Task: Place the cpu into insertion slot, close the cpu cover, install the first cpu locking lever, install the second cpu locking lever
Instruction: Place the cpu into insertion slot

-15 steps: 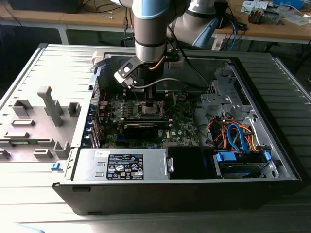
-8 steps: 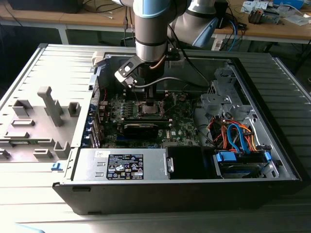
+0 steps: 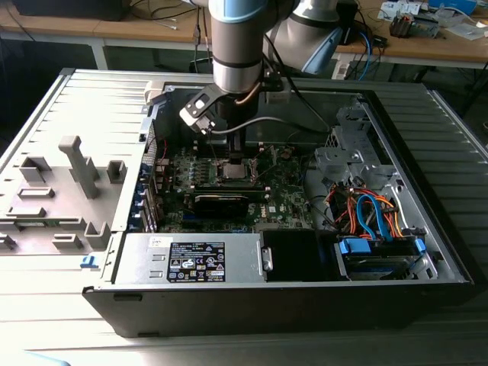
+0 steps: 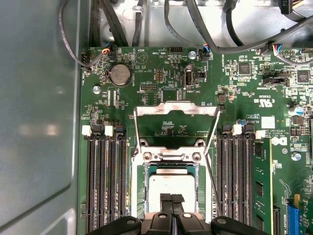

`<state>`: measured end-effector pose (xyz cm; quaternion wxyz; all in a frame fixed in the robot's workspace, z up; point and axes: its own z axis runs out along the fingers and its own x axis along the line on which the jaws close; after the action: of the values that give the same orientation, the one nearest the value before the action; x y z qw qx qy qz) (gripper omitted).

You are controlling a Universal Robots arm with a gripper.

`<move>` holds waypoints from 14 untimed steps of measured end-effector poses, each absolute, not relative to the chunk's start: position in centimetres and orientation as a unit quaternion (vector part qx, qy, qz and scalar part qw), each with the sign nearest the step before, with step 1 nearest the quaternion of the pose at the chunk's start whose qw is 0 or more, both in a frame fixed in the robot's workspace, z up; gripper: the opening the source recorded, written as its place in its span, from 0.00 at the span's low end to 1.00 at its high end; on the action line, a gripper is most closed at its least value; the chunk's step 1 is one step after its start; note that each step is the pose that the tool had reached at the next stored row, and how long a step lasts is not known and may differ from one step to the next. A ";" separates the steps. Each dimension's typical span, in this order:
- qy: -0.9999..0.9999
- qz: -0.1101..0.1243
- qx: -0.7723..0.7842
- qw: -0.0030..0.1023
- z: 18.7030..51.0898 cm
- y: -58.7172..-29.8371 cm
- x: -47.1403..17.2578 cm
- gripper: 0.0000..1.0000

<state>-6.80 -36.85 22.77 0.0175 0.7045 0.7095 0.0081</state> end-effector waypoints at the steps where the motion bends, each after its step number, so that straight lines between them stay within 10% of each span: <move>1: 0.709 0.008 0.704 0.018 22.8 -36.9 -6.8 0.11; 14: 0.709 0.008 0.704 0.018 23.5 -36.9 -6.8 0.11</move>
<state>-6.77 -36.86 23.53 0.0175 0.7045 0.7095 0.0081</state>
